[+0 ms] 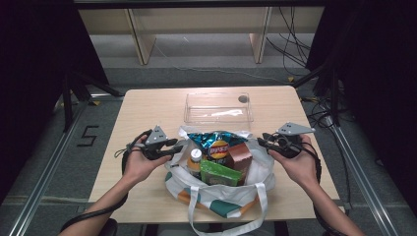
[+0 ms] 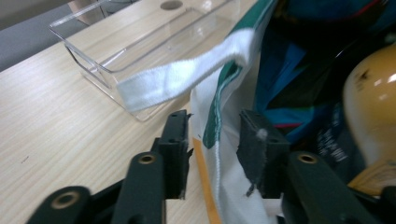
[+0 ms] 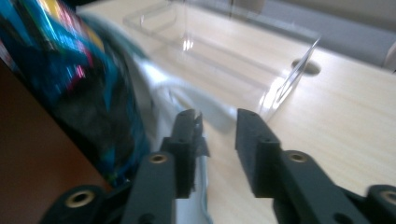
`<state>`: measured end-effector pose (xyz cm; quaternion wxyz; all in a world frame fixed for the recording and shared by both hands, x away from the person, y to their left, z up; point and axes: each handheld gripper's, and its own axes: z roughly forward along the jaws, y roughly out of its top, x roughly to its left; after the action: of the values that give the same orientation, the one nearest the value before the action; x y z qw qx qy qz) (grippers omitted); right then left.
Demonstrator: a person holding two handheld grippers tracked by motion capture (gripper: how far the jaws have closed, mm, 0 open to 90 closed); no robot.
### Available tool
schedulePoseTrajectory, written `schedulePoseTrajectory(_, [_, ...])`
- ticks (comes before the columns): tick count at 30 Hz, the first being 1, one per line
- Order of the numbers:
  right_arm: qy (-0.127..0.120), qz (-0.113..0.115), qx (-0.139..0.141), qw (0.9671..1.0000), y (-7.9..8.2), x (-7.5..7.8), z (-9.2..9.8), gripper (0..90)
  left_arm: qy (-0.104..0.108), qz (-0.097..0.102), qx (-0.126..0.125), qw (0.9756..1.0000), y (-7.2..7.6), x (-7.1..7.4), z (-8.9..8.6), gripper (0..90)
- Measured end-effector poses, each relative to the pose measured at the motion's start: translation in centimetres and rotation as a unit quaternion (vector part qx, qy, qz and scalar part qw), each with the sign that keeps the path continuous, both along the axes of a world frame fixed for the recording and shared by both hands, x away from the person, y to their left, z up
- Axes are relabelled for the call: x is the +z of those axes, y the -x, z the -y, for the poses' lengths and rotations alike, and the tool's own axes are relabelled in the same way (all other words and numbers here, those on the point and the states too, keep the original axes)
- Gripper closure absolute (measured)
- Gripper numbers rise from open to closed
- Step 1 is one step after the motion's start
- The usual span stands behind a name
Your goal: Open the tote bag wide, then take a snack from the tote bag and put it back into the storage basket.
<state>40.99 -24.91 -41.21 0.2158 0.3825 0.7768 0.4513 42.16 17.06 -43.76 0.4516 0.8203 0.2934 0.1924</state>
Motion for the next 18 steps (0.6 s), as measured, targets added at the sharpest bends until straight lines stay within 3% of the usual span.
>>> schedulePoseTrajectory(1, [0.000,0.000,0.000,1.0000,0.0,0.0,0.0,65.5,0.000,0.000,0.000,1.0000,0.0,0.0,0.0,58.0])
schedulePoseTrajectory(3, [-0.010,0.027,-0.004,0.9996,0.1,0.8,0.3,61.6,0.030,0.000,0.013,0.9995,0.4,0.8,-0.5,55.8])
schedulePoseTrajectory(6, [-0.018,0.027,-0.010,0.9994,0.3,1.4,0.6,60.3,0.049,0.003,0.024,0.9985,0.6,1.1,-1.0,52.0])
schedulePoseTrajectory(7, [-0.021,0.037,-0.013,0.9990,0.2,1.4,0.6,60.0,0.049,0.005,0.025,0.9985,0.7,1.1,-1.2,50.5])
schedulePoseTrajectory(12, [-0.038,0.038,-0.015,0.9985,0.5,1.5,0.4,57.4,0.067,0.004,0.037,0.9971,0.7,1.2,-1.5,44.3])
schedulePoseTrajectory(14, [-0.038,0.046,0.003,0.9982,0.5,1.9,0.4,56.1,0.079,0.007,0.040,0.9960,0.6,1.5,-1.7,40.3])
schedulePoseTrajectory(15, [-0.046,0.041,-0.001,0.9981,0.7,2.1,0.2,55.6,0.081,0.009,0.043,0.9958,0.6,1.6,-1.7,39.2])
schedulePoseTrajectory(18, [-0.060,0.055,0.009,0.9966,0.8,2.8,0.2,54.3,0.080,0.009,0.044,0.9958,0.5,1.6,-1.7,37.3])
